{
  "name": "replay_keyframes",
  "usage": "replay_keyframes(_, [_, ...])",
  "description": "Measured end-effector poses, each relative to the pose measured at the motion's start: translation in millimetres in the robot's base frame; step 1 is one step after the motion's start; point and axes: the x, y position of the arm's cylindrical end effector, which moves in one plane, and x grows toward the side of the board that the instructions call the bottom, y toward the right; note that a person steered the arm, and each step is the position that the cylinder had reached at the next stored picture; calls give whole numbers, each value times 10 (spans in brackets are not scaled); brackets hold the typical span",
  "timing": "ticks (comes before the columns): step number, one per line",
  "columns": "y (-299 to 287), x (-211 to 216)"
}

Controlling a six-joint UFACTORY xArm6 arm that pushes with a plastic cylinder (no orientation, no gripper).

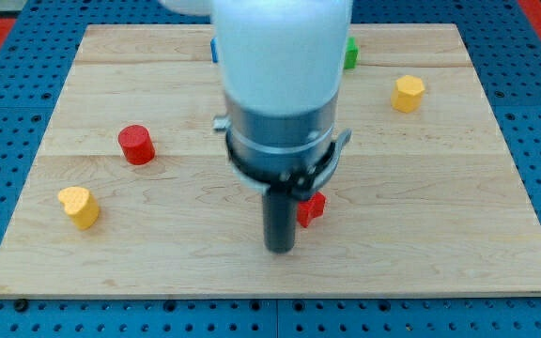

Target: Move red circle parallel to the red star

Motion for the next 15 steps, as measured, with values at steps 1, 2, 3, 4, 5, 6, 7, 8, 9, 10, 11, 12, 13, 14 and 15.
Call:
replay_keyframes(1, [153,-346])
replay_keyframes(2, [105,-411])
replay_keyframes(3, [424,-342])
replay_keyframes(4, [604,-327])
replay_keyframes(5, [425,-327])
replay_keyframes(6, [435,-422])
replay_keyframes(7, [579,-437])
replay_keyframes(8, [579,-461])
replay_keyframes(9, [179,-61])
replay_keyframes(10, [-797,253])
replay_keyframes(11, [-1750,-44])
replay_keyframes(12, [-2158,-501])
replay_keyframes(13, [-2271,-764])
replay_keyframes(14, [-2288,-1215])
replay_keyframes(15, [-2131,-1456])
